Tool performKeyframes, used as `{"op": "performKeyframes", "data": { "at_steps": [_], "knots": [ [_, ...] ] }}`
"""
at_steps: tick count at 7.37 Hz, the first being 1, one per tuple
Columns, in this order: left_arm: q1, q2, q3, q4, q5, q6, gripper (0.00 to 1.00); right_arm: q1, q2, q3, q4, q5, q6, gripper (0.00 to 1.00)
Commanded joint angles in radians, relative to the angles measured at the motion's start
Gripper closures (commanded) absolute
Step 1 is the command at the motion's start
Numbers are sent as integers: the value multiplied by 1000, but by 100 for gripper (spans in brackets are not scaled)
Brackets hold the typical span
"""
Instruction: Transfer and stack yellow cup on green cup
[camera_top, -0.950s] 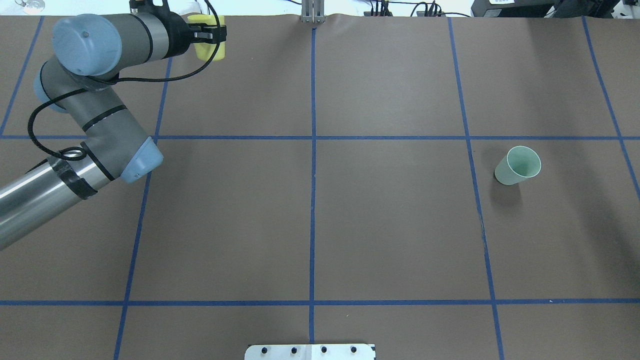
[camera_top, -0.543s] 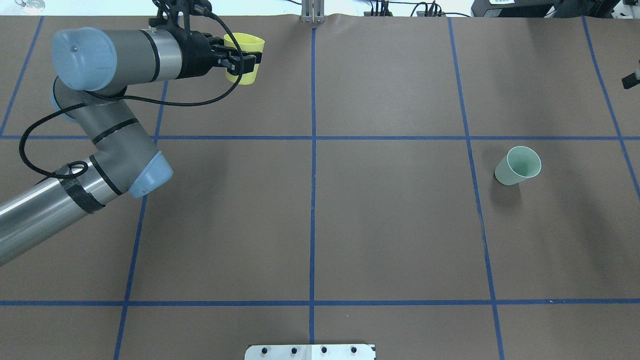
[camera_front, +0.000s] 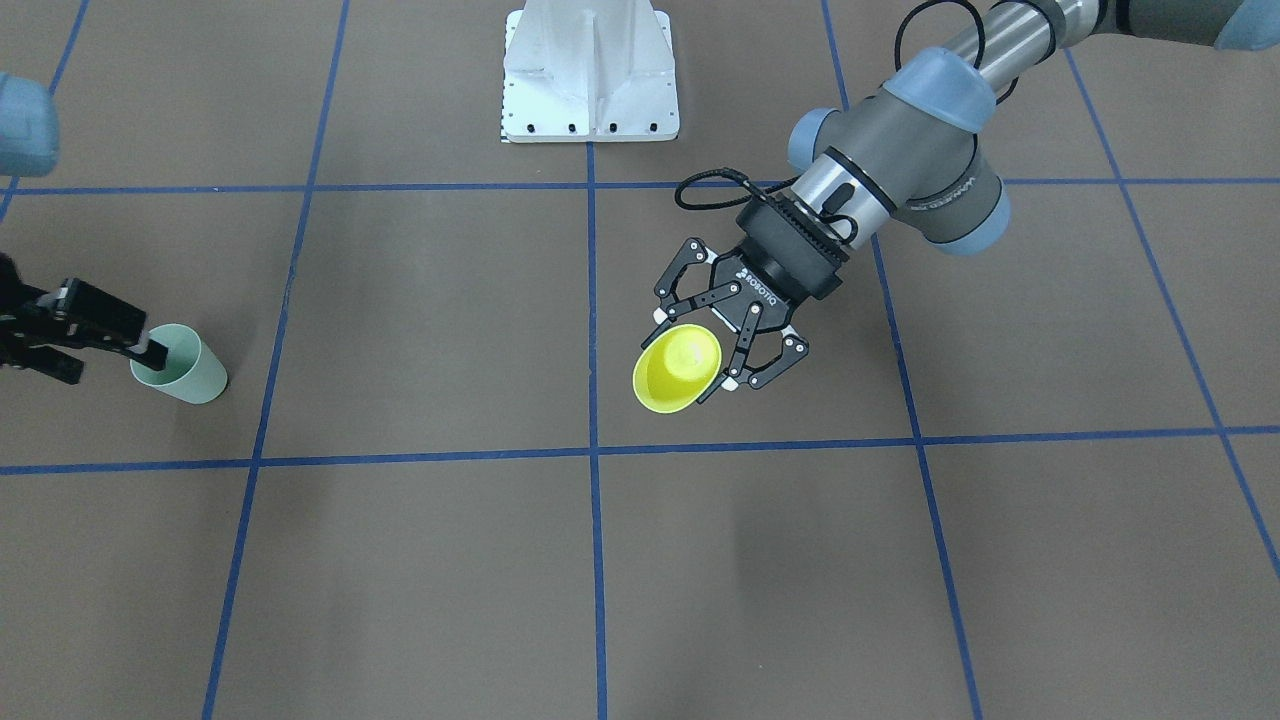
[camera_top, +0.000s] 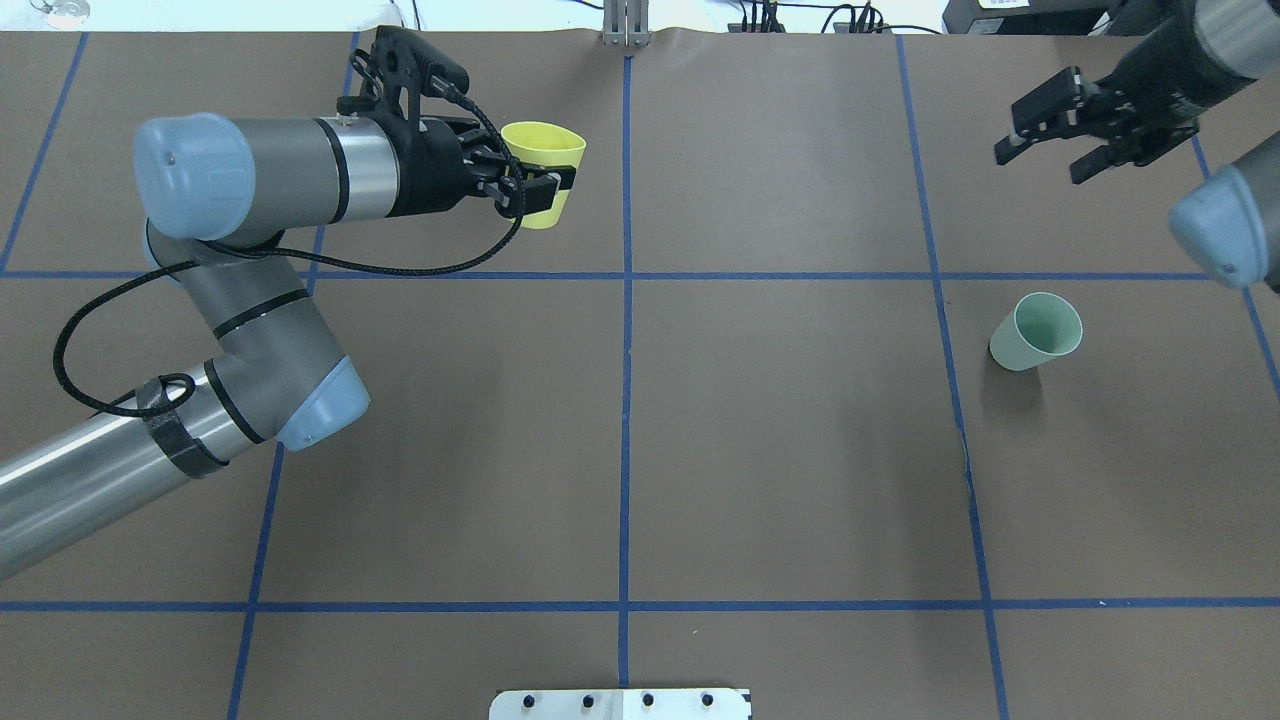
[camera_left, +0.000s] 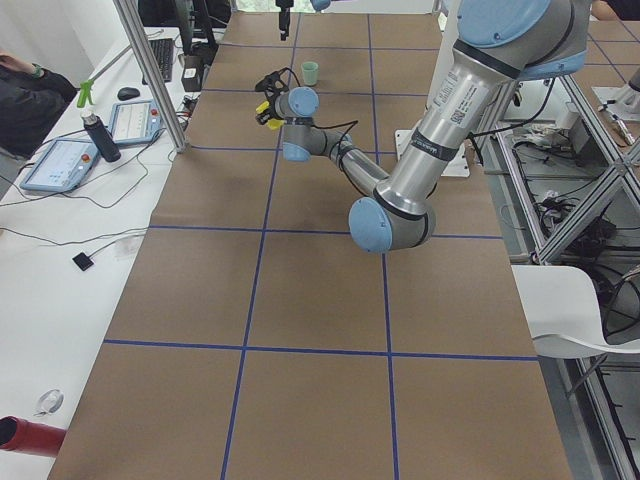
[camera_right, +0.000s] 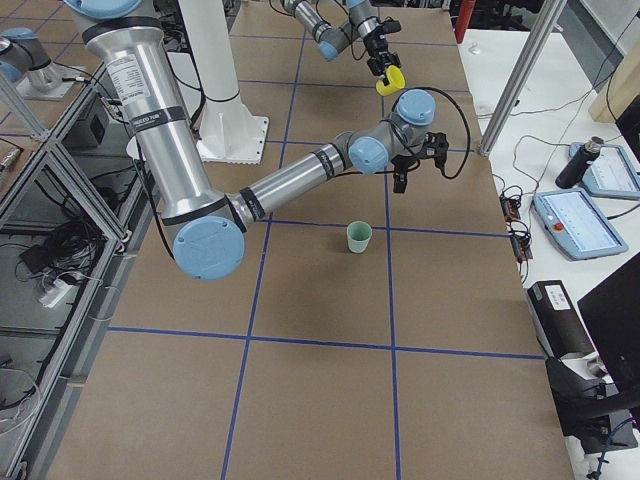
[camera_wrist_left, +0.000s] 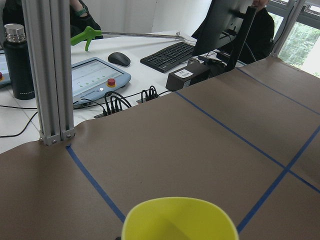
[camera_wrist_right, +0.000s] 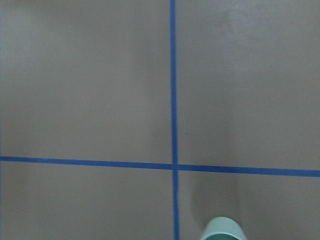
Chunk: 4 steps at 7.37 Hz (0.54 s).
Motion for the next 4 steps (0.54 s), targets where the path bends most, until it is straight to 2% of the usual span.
{"op": "performKeyframes", "data": {
  "at_steps": [1, 2, 4],
  "knots": [
    [51, 50, -1, -83, 6, 4, 100, -141, 57, 1, 144, -63, 179, 1],
    [78, 70, -1, -123, 6, 4, 100, -167, 77, 2, 144, -59, 184, 1],
    [126, 65, -3, -123, 6, 5, 100, -184, 111, 21, 140, -13, 190, 1]
  ]
}}
